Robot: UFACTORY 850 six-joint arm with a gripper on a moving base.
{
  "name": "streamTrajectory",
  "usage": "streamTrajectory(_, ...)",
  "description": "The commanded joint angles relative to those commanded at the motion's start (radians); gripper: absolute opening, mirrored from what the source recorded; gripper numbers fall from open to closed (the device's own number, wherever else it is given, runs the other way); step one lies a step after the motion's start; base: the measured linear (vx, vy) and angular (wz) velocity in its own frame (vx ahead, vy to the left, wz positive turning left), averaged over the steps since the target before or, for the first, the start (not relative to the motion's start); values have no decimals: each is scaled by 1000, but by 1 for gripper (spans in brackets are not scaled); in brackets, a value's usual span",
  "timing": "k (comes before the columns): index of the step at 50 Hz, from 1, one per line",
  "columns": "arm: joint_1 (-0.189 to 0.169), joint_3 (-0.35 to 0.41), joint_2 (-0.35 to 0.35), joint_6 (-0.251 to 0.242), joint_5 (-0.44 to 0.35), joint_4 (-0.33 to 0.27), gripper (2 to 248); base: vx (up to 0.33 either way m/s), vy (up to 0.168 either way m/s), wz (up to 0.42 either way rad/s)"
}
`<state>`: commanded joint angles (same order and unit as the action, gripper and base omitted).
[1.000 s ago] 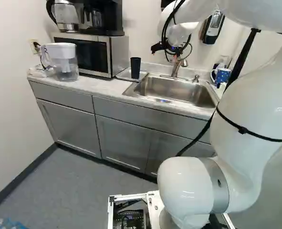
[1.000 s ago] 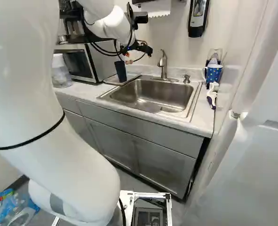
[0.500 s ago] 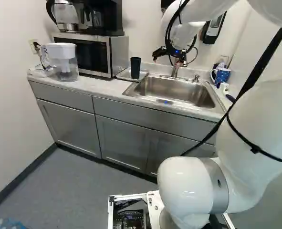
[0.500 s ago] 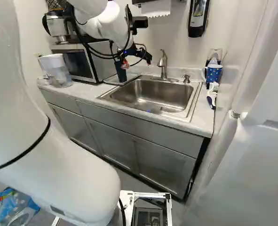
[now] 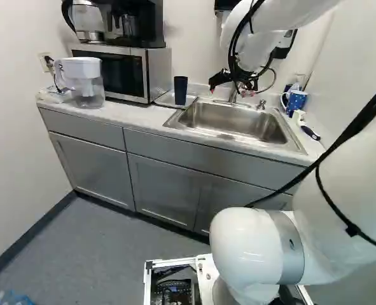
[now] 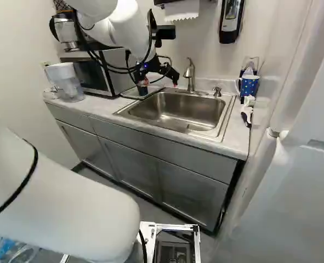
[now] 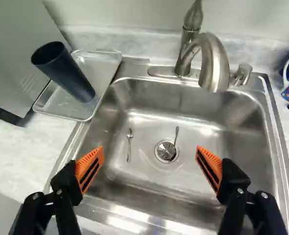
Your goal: Rinse the cup and place it in the tray
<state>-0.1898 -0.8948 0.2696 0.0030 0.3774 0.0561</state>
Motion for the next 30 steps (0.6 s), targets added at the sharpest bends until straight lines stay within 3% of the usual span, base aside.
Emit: streamTrajectory(30,-11,16,19,0,18,0,247,0,0,0)
